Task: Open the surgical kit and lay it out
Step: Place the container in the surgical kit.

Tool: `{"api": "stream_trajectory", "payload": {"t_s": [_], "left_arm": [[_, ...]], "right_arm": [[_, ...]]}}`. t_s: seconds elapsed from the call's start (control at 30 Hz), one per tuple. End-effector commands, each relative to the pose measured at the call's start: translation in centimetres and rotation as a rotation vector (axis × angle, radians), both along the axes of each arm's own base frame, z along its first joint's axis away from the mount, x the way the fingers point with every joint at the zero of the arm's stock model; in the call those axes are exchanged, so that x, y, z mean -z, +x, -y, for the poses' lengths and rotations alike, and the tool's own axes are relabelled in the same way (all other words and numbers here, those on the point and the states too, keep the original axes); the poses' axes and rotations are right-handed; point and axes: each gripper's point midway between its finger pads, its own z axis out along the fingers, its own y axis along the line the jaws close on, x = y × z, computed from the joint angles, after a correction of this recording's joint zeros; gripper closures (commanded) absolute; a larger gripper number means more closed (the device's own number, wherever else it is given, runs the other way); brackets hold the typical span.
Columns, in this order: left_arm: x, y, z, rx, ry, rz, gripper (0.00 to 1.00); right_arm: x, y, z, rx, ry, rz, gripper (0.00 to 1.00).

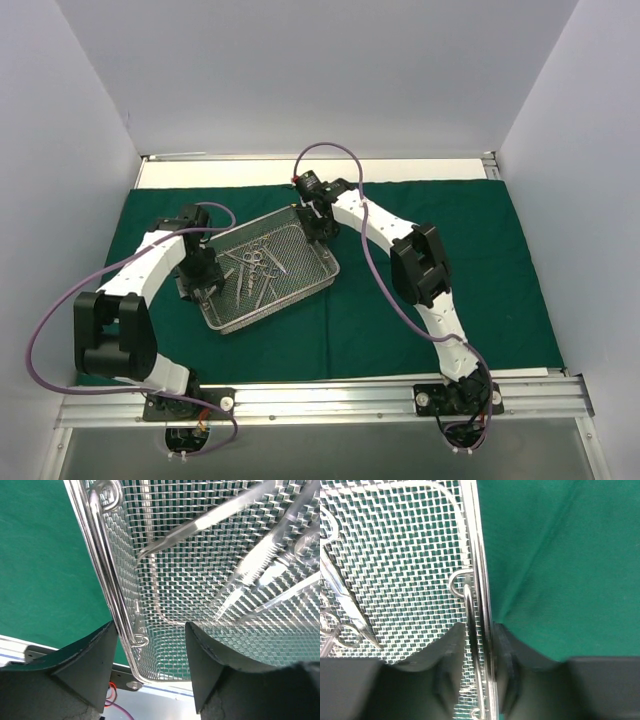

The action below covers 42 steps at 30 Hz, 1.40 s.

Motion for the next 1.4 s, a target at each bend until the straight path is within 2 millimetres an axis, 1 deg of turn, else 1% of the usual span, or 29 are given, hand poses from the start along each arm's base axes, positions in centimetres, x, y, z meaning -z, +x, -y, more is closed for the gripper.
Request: {"api": "stream_trajectory", "payload": {"t_s": [0.0,0.03,0.07,0.1,0.13,0.2,0.23,0.27,0.3,0.37,0.4,0.43,0.47,0.5,0.53,0.63,0.67,0.7,0.73,0.8,0.83,0.87,0.9,0.97,1.0,1.07,1.1,1.2,1.37], "left_arm": [[-2.4,0.4,1.7,0.001,-0.095,0.075,0.35],[-3.1,0.7,1.7,0.01,-0.099,0.094,0.35],[-3.7,1.0,1.8,0.019,-0.103,0.114,0.35],[-5.0,1.7,1.9,0.033,-0.109,0.154,0.35],[-5.9,1.9,2.0,0.045,-0.114,0.187,0.35],[-7.2,2.6,2.1,0.06,-0.123,0.232,0.35],[-8.2,3.1,2.3,0.067,-0.126,0.267,0.35],[-8.7,3.4,2.3,0.067,-0.126,0.278,0.35],[-9.1,3.7,2.4,0.071,-0.128,0.29,0.35],[-9.8,5.0,2.6,0.058,-0.135,0.308,0.35],[-9.3,5.5,2.8,0.031,-0.141,0.286,0.35],[-9.1,6.0,3.0,0.013,-0.145,0.277,0.36],[-9.2,6.7,3.2,-0.01,-0.151,0.277,0.35],[-8.0,7.1,4.1,-0.05,-0.191,0.225,0.35],[-7.5,7.5,4.4,-0.073,-0.203,0.208,0.36],[-5.9,9.5,6.0,-0.14,-0.266,0.18,0.36],[-5.6,10.0,6.5,-0.154,-0.283,0.177,0.38],[-5.0,10.9,6.9,-0.185,-0.298,0.177,0.39],[-4.7,11.3,7.1,-0.195,-0.296,0.175,0.4],[-3.6,12.2,7.1,-0.223,-0.272,0.152,0.42],[-3.1,12.5,6.6,-0.233,-0.233,0.153,0.43],[-2.8,12.6,6.5,-0.245,-0.221,0.146,0.43],[-2.3,13.0,6.5,-0.264,-0.219,0.143,0.43],[-1.9,13.6,6.3,-0.278,-0.199,0.151,0.43],[-1.4,13.9,6.5,-0.286,-0.197,0.141,0.43],[-0.9,14.0,6.1,-0.301,-0.168,0.121,0.43],[-0.3,14.1,6.1,-0.309,-0.158,0.105,0.43],[0.1,14.5,6.2,-0.325,-0.135,0.11,0.43],[1.5,14.6,6.8,-0.333,-0.115,0.088,0.43]], "right_arm": [[-1.5,-0.3,-2.3,0.017,0.091,0.009,0.69],[-2.0,-0.3,-2.3,0.018,0.097,0.014,0.61],[-2.3,-0.3,-2.2,0.022,0.1,0.017,0.55],[-2.7,-0.2,-2.1,0.024,0.102,0.022,0.5],[-3.5,-0.1,-1.9,0.029,0.111,0.033,0.41],[-4.6,0.3,-1.2,0.051,0.106,0.044,0.34],[-5.2,0.5,-0.8,0.061,0.108,0.049,0.27],[-5.6,0.5,-0.1,0.073,0.099,0.039,0.24],[-6.6,1.2,0.7,0.094,0.102,0.055,0.22],[-8.3,1.4,1.8,0.118,0.106,0.069,0.15],[-8.8,1.8,2.9,0.144,0.102,0.075,0.14],[-10.1,1.8,3.7,0.159,0.106,0.093,0.12],[-10.6,1.5,4.4,0.174,0.098,0.089,0.12],[-10.5,1.1,5.2,0.189,0.087,0.077,0.11],[-11.9,1.0,6.4,0.213,0.089,0.093,0.11],[-13.6,0.3,9.0,0.269,0.073,0.124,0.11],[-14.0,0.0,9.5,0.278,0.072,0.131,0.11],[-15.2,-0.5,9.9,0.287,0.089,0.149,0.12],[-14.7,-1.0,10.4,0.289,0.085,0.136,0.12],[-15.8,-1.7,10.9,0.298,0.112,0.154,0.12],[-15.0,-2.1,11.3,0.307,0.114,0.142,0.13],[-15.0,-2.4,11.4,0.307,0.125,0.137,0.13],[-15.6,-2.6,11.7,0.315,0.14,0.154,0.13],[-15.0,-3.2,11.8,0.305,0.165,0.133,0.13],[-15.3,-3.4,12.0,0.306,0.174,0.141,0.13],[-14.9,-3.5,12.8,0.312,0.167,0.135,0.13],[-15.1,-3.5,13.2,0.316,0.168,0.139,0.13],[-15.3,-3.4,14.4,0.33,0.17,0.145,0.13],[-15.6,-3.1,16.1,0.356,0.187,0.151,0.14]]}}
